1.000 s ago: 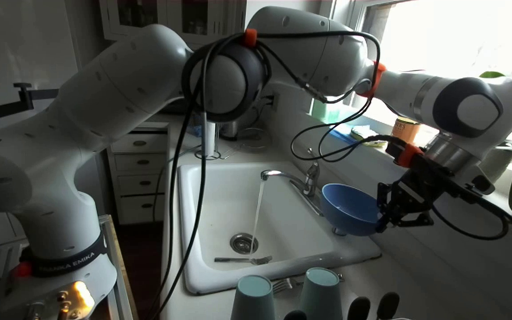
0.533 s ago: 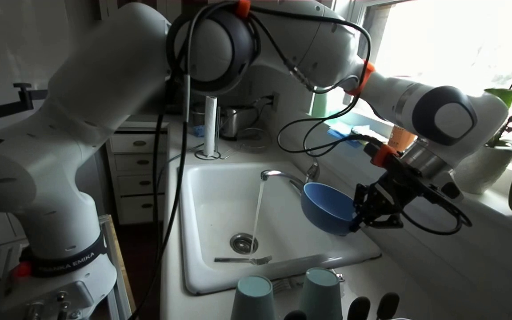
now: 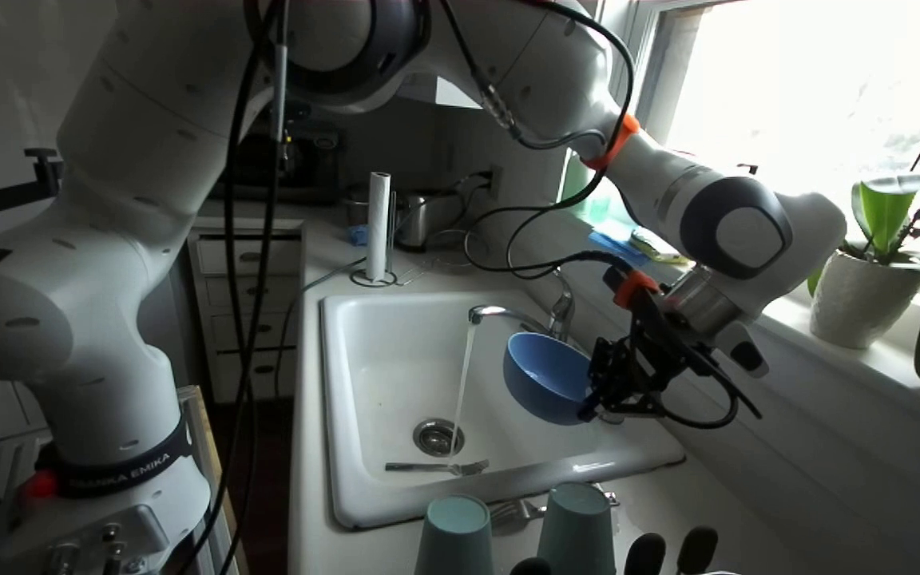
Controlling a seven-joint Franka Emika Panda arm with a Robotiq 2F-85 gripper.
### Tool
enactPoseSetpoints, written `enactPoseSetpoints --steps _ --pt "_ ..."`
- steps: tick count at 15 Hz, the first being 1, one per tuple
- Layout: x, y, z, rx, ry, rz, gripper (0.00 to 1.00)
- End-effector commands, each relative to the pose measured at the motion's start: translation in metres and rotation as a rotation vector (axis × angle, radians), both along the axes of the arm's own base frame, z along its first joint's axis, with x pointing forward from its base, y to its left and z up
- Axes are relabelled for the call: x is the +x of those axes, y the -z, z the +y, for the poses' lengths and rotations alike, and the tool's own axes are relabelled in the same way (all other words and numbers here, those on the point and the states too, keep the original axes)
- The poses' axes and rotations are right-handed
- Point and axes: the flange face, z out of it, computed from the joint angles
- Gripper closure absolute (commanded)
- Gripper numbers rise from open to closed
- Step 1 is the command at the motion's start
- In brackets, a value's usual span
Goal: Put the blue bowl under the running water and pour out its contents into the sink twice and then put the bowl back on the sink
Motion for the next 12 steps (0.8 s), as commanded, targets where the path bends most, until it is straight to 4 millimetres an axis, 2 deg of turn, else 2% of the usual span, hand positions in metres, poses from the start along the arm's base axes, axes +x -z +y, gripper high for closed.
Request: enactPoseSetpoints --steps 1,5,12 --pt "-0.002 0.000 0.003 0.003 -0.001 0.003 0.96" --pt "-0.009 0.001 0.012 0.002 -0.026 0.012 0.99" --pt "-0.036 0.033 0.069 -0.011 -0.170 0.055 0.99"
